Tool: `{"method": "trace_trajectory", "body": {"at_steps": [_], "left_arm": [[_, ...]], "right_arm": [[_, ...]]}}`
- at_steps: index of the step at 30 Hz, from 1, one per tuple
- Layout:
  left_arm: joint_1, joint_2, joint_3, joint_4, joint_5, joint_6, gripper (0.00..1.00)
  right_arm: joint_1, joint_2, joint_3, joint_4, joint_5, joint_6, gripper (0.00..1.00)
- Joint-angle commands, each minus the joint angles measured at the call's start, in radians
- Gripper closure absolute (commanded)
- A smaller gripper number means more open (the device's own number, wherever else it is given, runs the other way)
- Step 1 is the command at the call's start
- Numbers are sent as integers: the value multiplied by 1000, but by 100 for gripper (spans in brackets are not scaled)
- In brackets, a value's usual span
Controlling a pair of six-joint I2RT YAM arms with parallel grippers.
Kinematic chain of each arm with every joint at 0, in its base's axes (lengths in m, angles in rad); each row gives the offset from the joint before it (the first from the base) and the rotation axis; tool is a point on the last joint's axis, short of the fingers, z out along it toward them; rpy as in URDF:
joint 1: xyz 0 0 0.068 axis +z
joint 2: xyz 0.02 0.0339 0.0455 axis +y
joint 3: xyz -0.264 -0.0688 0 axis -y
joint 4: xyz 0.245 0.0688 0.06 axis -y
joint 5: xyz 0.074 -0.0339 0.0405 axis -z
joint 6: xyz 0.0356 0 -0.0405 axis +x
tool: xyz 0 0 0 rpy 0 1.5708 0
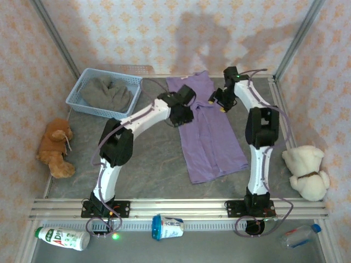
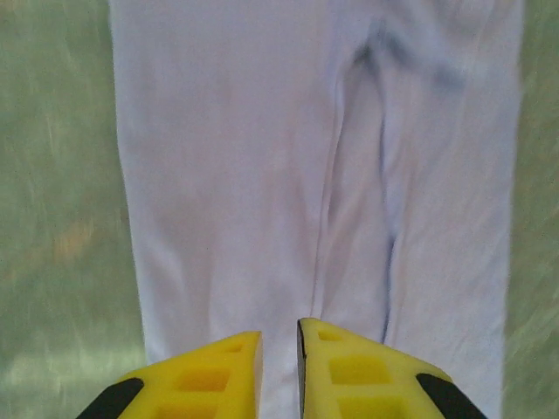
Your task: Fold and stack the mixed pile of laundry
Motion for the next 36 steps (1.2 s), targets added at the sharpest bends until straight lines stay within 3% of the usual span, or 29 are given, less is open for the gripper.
{"method": "trace_trajectory", "body": {"at_steps": [1,5,9,21,24,30,36], "left_arm": [[59,134,138,-60,-5,84,82],[105,303,391,-99,46,100,82],[131,431,547,-84,86,60,83],[165,525,542,-17,107,-40,83],[170,539,539,-27,99,-51,83],[178,558,537,-60,75,-51,83],[185,556,536,-86,62,-33,83]], "right_arm": [[55,-170,-158,48,5,-22,40],[136,-259,-313,114,12,-5,44],[184,-251,-383,190,3,14,52],[221,-24,-344,282,-8,-57,64],[221,12,-328,295,-55,-55,73],[221,-36,-344,305,-66,-43,94],[221,-74,-353,270,-53,-62,97]]}}
